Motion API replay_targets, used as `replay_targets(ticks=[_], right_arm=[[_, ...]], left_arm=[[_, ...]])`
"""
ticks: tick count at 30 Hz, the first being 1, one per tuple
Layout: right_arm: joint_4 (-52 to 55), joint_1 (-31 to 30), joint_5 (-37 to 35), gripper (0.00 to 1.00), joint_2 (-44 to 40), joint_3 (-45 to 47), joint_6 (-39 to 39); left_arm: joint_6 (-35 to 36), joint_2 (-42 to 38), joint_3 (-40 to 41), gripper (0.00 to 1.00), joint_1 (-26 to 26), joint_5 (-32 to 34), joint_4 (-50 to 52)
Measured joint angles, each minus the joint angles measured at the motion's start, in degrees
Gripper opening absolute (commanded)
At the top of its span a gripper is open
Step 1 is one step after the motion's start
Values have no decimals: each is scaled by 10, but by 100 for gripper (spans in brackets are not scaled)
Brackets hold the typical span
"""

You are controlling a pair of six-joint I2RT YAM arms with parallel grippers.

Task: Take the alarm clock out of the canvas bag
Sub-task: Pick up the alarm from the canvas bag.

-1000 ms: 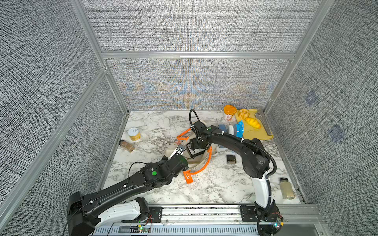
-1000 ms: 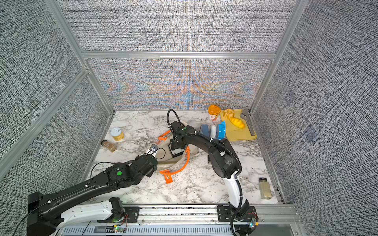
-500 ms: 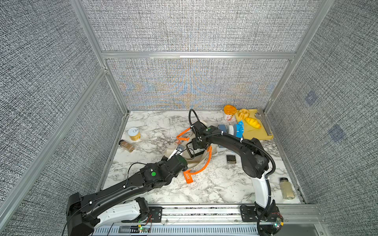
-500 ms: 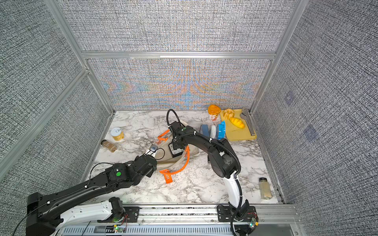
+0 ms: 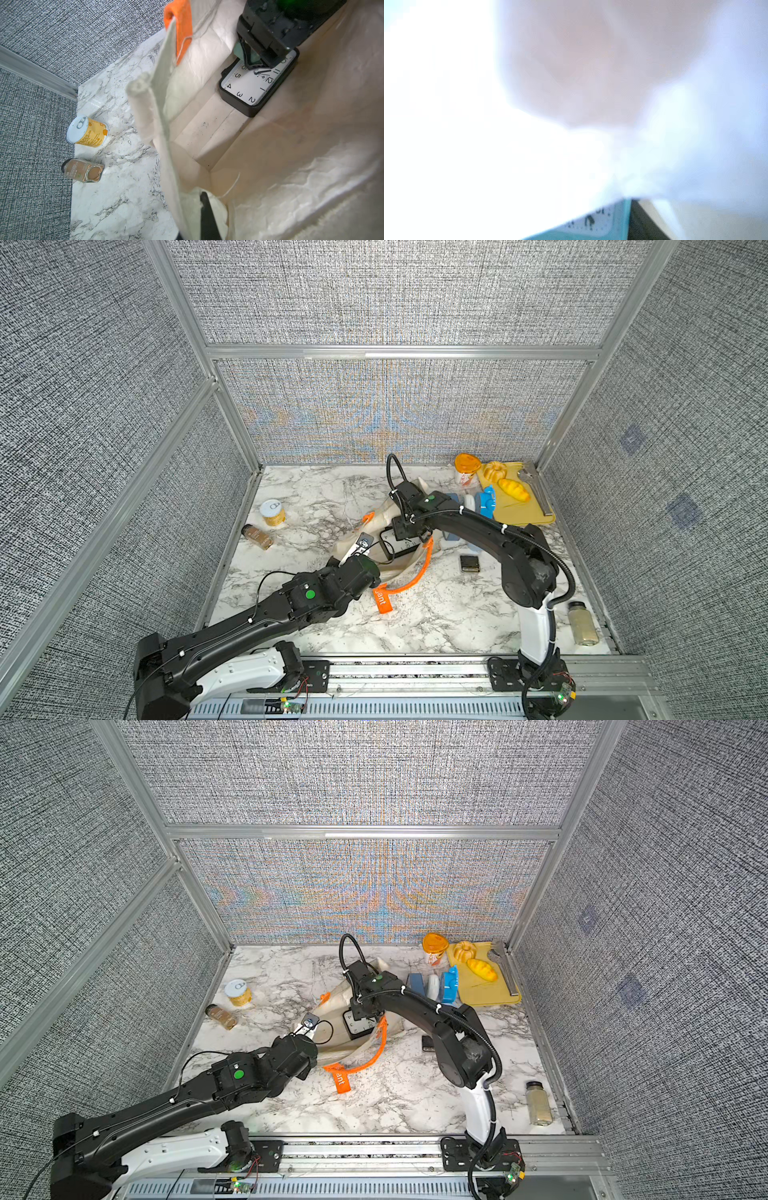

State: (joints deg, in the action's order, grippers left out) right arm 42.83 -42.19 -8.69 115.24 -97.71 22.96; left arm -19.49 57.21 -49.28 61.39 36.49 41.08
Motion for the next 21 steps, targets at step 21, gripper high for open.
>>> replay_targets(ticks=[21], right_arm=[[55, -36, -22, 60, -272, 55, -34]], left_arm=[[-44, -2, 10, 0, -46, 8, 3]])
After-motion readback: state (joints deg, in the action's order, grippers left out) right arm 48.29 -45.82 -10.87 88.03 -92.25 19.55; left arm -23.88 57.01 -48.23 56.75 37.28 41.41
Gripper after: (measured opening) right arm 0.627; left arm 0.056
